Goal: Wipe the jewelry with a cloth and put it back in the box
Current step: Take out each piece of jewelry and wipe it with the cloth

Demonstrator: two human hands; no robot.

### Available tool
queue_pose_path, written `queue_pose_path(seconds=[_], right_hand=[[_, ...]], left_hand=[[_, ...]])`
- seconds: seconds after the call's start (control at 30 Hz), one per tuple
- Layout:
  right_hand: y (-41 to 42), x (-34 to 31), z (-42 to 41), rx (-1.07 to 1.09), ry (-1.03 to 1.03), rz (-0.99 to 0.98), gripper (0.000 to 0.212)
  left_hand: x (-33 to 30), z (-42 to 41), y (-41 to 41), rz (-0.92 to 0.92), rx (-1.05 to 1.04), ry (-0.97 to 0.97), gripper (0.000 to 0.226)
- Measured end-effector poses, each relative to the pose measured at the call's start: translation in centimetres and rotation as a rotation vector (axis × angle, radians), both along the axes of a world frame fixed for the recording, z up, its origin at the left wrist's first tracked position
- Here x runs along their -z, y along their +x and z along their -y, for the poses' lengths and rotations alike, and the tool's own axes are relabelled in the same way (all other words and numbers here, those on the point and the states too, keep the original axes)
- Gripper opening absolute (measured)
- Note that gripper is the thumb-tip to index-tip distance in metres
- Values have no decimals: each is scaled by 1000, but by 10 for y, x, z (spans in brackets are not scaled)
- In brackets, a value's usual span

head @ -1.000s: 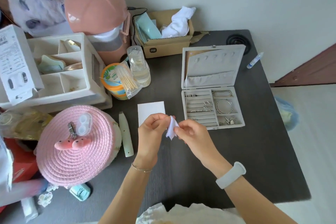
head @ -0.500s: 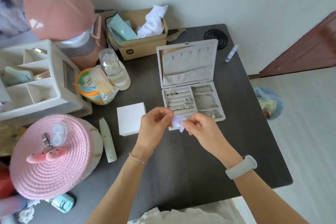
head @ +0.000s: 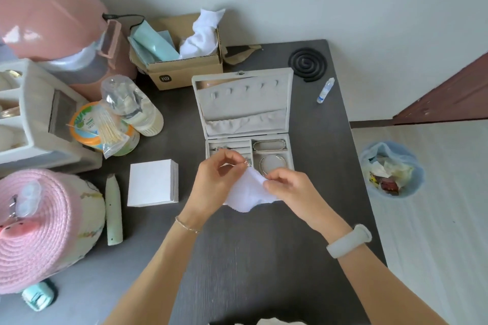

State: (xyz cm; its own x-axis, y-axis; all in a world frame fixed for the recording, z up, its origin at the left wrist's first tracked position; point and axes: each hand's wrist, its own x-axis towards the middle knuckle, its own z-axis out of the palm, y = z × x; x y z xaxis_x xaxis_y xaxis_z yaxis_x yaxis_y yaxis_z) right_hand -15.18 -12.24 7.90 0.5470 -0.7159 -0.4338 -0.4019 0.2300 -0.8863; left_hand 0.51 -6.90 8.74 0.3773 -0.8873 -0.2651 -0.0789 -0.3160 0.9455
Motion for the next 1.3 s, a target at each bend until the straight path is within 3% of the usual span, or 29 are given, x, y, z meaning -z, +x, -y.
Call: queue_pose_path(seconds=[0.13, 0.3, 0.5, 0.53, 0.6, 0.7, 0.77, 0.87, 0.93, 1.07, 1.3], right_hand=[[-6, 14, 16, 177, 85, 32, 6], [-5, 25, 38, 305, 41, 12, 14], [-14, 40, 45, 394, 76, 11, 8], [-15, 40, 44, 404, 85, 9, 2], [-17, 42, 45, 425, 101, 9, 11], [-15, 42, 45, 459, 110, 16, 14], [-13, 41, 44, 469, 96, 27, 13], [-8, 36, 41, 467, 63, 64, 4], [-4, 30, 35, 453, 54, 95, 7], [6, 22, 17, 392, 25, 203, 11], [6, 12, 11, 330, 49, 217, 29]], left_hand=[[34, 20, -1, 356, -47, 67, 13], [86, 46, 18, 948, 225, 334, 47], [100, 52, 29, 1278, 313, 312, 43], [101, 52, 31, 1264, 310, 315, 39], [102, 54, 33, 1196, 289, 294, 29], [97, 58, 29, 978, 162, 224, 7], [85, 57, 23, 702, 27, 174, 6], [49, 48, 3, 146, -150, 126, 4], [33, 37, -13, -72, -161, 99, 7], [23, 19, -33, -154, -76, 97, 14], [14, 15, -39, -62, -150, 63, 14]])
